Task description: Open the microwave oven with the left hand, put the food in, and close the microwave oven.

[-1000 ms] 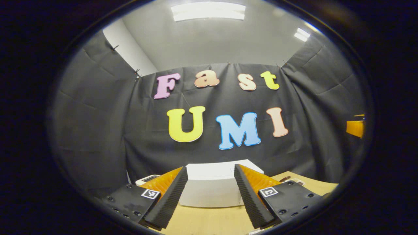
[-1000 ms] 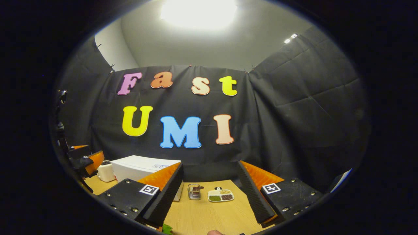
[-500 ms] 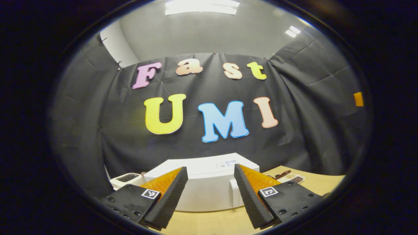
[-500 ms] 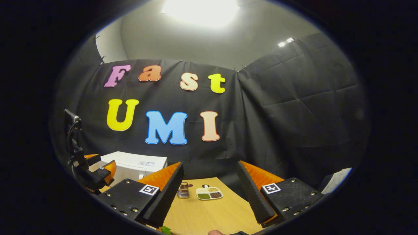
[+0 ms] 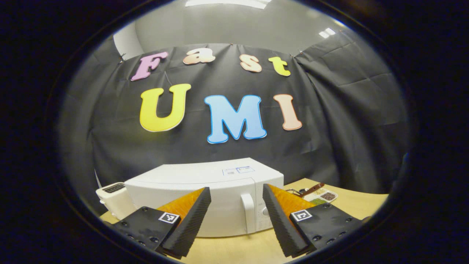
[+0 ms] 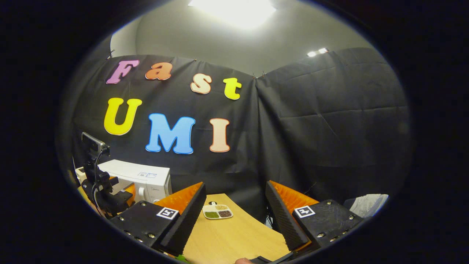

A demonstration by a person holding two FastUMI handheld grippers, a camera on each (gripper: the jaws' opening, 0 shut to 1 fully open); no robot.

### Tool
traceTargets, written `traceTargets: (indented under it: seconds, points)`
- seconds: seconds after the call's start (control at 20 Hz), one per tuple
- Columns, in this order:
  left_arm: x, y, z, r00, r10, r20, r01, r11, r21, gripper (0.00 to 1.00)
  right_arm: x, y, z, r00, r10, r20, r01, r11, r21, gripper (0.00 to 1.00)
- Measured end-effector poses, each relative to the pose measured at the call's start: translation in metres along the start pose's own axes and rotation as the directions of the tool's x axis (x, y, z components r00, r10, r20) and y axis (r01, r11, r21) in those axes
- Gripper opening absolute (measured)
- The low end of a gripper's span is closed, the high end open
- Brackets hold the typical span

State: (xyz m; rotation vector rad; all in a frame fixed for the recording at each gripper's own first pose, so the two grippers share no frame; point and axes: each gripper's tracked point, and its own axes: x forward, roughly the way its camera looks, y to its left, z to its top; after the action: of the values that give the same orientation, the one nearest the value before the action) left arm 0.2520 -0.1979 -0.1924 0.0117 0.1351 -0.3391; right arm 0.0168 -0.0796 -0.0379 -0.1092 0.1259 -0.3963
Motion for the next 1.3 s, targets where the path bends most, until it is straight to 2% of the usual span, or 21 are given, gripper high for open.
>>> traceTargets:
  seconds: [0.25, 0.5, 0.6, 0.7, 0.95, 1.0, 1.05, 1.2, 1.3]
  points:
    - [0.036, -0.013, -0.038, 0.997, -0.034, -0.064, 0.035, 0.999, 0.010, 0.96, -0.004, -0.008, -0.006, 0.997, -0.075, -0.038, 0.075, 0.997, 0.009, 0.99]
    - [0.059, -0.021, -0.076, 0.988, -0.055, -0.142, 0.056, 0.998, 0.002, 0.94, -0.006, -0.014, -0.002, 0.991, -0.127, -0.030, 0.127, 0.992, -0.009, 0.99]
    - [0.067, -0.023, -0.087, 0.984, -0.061, -0.166, 0.063, 0.998, 0.008, 0.76, -0.007, -0.014, -0.003, 0.990, -0.136, -0.037, 0.136, 0.991, -0.012, 0.99]
    - [0.073, -0.026, -0.095, 0.981, -0.073, -0.180, 0.077, 0.997, 0.013, 0.78, -0.009, -0.012, -0.005, 0.990, -0.137, -0.044, 0.136, 0.990, -0.033, 0.99]
    - [0.078, -0.030, -0.095, 0.980, -0.091, -0.175, 0.093, 0.996, 0.001, 0.46, -0.013, -0.009, 0.001, 0.991, -0.130, -0.033, 0.128, 0.990, -0.061, 0.99]
    - [0.076, -0.029, -0.094, 0.979, -0.087, -0.186, 0.089, 0.996, 0.006, 0.35, -0.014, -0.007, 0.001, 0.992, -0.124, -0.032, 0.122, 0.991, -0.063, 0.99]
    - [0.075, -0.029, -0.093, 0.978, -0.085, -0.190, 0.087, 0.996, 0.005, 0.34, -0.014, -0.007, 0.000, 0.992, -0.119, -0.032, 0.117, 0.991, -0.066, 0.99]
    - [0.074, -0.028, -0.092, 0.977, -0.066, -0.202, 0.065, 0.998, -0.009, 0.20, -0.015, -0.001, 0.003, 0.996, -0.089, -0.027, 0.088, 0.995, -0.053, 0.99]
    - [0.072, -0.029, -0.093, 0.976, -0.066, -0.206, 0.064, 0.998, -0.015, 0.18, -0.017, -0.002, 0.007, 0.997, -0.071, -0.010, 0.070, 0.996, -0.061, 0.99]
